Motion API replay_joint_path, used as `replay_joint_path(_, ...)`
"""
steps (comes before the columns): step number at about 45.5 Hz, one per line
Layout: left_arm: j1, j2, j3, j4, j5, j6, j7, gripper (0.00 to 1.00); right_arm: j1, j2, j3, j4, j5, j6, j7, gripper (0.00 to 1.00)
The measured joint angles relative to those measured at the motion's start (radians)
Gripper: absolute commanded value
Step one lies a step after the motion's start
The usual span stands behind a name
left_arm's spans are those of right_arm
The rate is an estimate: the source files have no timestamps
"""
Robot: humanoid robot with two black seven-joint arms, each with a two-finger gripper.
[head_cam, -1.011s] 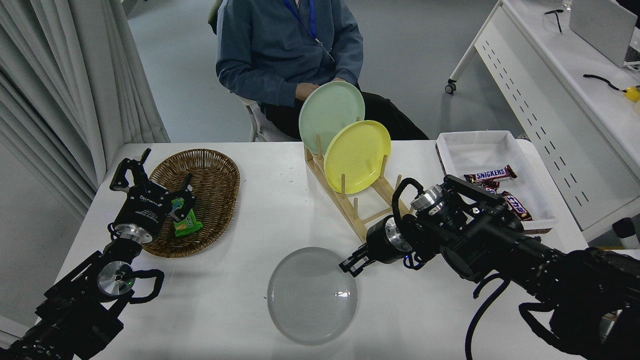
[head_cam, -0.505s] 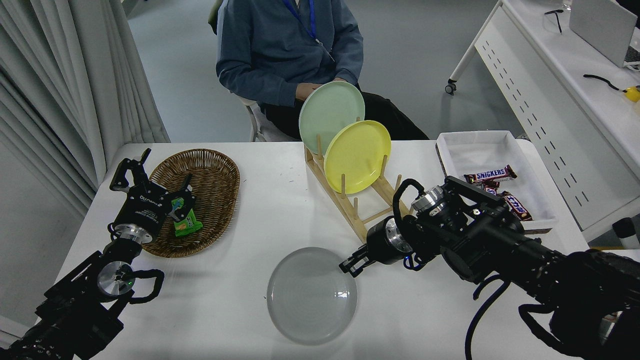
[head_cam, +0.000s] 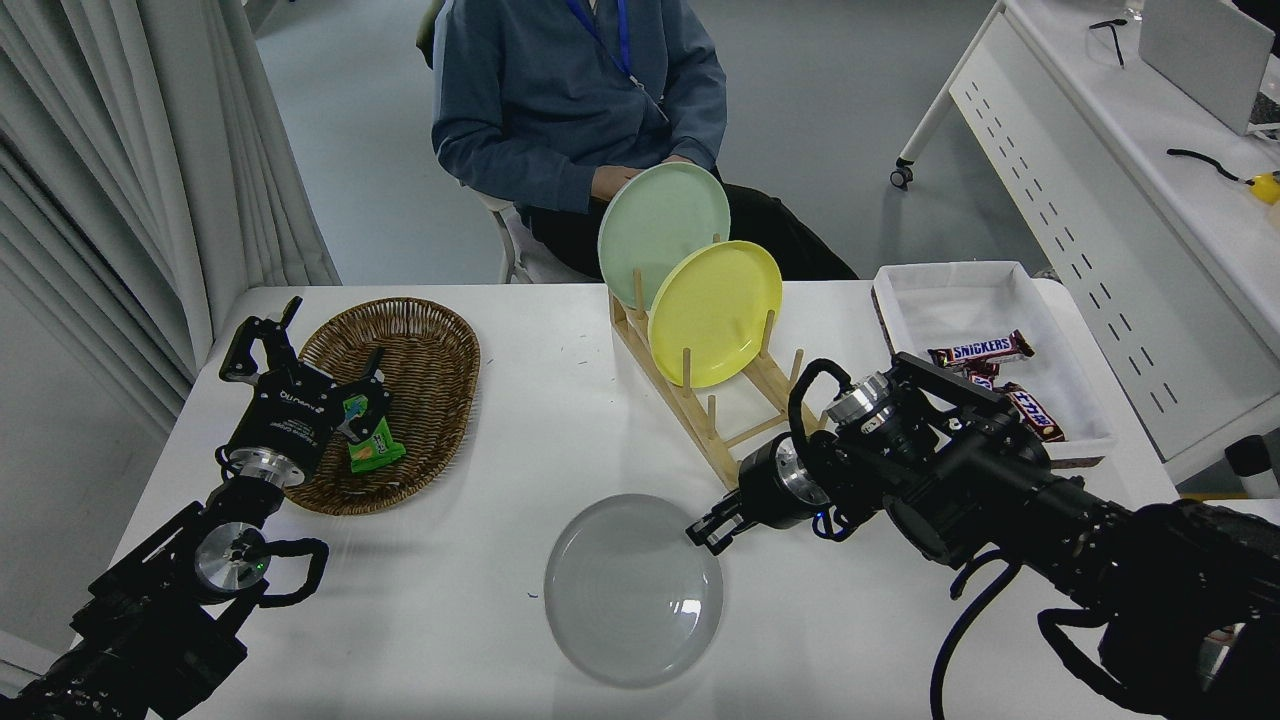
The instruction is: Place the plate on the table
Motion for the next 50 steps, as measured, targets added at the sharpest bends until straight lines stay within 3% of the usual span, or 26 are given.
replay_joint_path(2,0.000,0.000,0.000,0.000,0.000,0.000,0.000,1.00,0.000,0.000,0.000,-0.002,-0.002,0.000,0.000,0.00)
replay_joint_path(3,0.000,0.000,0.000,0.000,0.000,0.000,0.000,1.00,0.000,0.000,0.000,-0.003,-0.002,0.000,0.000,0.06)
replay_joint_path(6,0.000,0.000,0.000,0.000,0.000,0.000,0.000,1.00,0.000,0.000,0.000,-0.005,-0.004,0.000,0.000,0.54)
replay_joint_path(8,0.000,0.000,0.000,0.000,0.000,0.000,0.000,1.00,0.000,0.000,0.001,-0.006,-0.005,0.000,0.000,0.75)
replay_joint_path(14,0.000,0.000,0.000,0.000,0.000,0.000,0.000,1.00,0.000,0.000,0.013,-0.007,-0.006,0.000,0.001,0.99)
replay_joint_path(41,0.000,0.000,0.000,0.000,0.000,0.000,0.000,1.00,0.027,0.000,0.006,0.024,-0.041,0.001,0.004,0.99)
replay_joint_path(50,0.000,0.000,0.000,0.000,0.000,0.000,0.000,1.00,0.054,0.000,-0.034,0.032,-0.061,0.097,0.005,0.99)
